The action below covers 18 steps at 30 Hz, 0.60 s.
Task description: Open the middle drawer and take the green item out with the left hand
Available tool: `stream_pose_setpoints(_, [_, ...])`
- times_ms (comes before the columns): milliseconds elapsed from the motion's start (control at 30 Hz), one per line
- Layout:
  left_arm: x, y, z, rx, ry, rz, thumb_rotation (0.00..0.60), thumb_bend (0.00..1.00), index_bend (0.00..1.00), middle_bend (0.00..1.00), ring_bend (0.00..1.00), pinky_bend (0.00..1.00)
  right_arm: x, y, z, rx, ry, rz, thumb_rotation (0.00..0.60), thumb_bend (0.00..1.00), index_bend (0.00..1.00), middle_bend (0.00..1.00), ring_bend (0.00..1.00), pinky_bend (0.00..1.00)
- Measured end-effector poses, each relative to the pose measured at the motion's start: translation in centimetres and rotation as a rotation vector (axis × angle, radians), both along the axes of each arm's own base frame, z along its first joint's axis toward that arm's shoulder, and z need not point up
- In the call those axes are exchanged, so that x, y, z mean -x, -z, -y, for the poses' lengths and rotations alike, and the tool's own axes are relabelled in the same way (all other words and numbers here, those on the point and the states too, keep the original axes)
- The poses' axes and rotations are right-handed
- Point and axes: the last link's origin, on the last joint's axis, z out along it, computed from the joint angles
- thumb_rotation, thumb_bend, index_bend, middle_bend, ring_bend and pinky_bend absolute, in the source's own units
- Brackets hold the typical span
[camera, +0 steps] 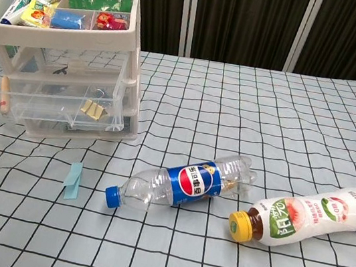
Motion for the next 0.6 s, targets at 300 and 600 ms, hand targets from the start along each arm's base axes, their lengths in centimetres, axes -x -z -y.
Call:
stream_pose_setpoints(300, [-1.1,-1.6,6.6,-0.235,0.066,0.13,0.6,0.19,0.05,0.11,0.16,0.21,-0.7,-0.3,-0.3,0.015,-0.046,0.0,0.6,0.04,0.0,0.0,0.0,0.0])
stream_pose_setpoints(600, [-1.9,-1.0,10.1,-0.212,-0.023,0.16,0.6,0.12,0.0,0.0,0.0,0.0,-0.7,-0.5,-0.3,0.036,-0.061,-0.022,0.6,0.04,0.0,0.0,0.0,0.0])
